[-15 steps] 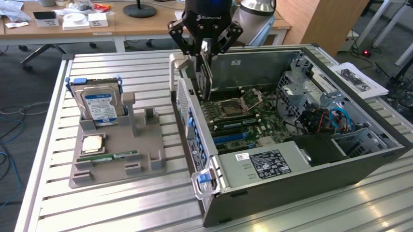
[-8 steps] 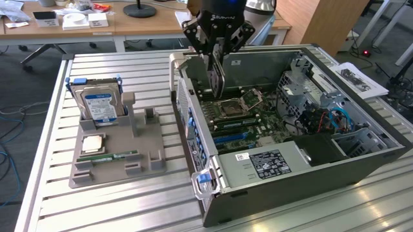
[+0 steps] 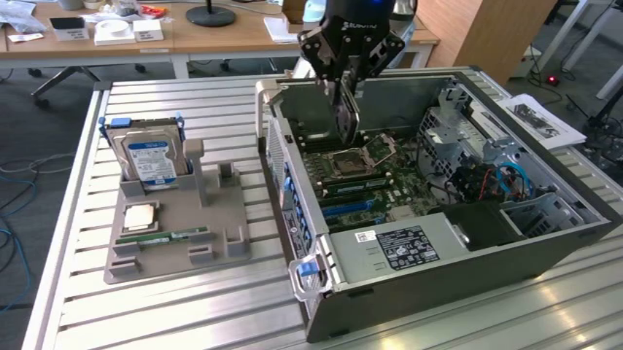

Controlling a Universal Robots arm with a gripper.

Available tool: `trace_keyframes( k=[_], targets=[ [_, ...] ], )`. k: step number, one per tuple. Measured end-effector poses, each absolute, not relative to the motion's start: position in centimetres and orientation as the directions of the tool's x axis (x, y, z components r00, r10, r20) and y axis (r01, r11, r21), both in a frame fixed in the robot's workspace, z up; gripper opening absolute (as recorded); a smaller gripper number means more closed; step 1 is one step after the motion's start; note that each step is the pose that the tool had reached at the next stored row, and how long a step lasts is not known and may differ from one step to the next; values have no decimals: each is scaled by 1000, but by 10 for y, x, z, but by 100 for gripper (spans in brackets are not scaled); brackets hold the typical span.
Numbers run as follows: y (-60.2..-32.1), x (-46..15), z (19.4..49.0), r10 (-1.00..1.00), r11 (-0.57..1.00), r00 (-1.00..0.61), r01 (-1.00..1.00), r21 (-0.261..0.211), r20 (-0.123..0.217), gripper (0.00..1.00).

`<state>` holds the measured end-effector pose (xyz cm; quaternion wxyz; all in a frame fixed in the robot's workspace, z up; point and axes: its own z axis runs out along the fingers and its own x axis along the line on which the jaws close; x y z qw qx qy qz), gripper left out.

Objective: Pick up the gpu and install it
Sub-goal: 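Pick up the gpu and move the gpu toward the slot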

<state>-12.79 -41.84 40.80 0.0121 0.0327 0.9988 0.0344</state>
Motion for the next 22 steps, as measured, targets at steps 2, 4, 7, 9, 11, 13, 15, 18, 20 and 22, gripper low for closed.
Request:
trace_keyframes(
  k=[2,4,7,9,11,13,15,18,20,22],
  targets=[
    [-418,-121,408,66,995,-998,64,70,-22,27],
    [-418,-114,408,66,995,-998,64,71,-22,27],
    [-418,-105,408,66,995,-998,64,71,-22,27],
    [-418,-98,408,66,995,-998,64,71,-22,27],
    [-418,-92,408,66,995,-998,64,72,-22,27],
    [-418,-85,408,66,995,-998,64,72,-22,27],
    [-418,-78,408,66,995,-998,64,72,-22,27],
    [-417,-67,408,66,995,-998,64,72,-22,27],
    [-417,-59,408,66,995,-998,64,72,-22,27],
    [-417,-51,408,66,995,-998,64,72,-22,27]
  ],
)
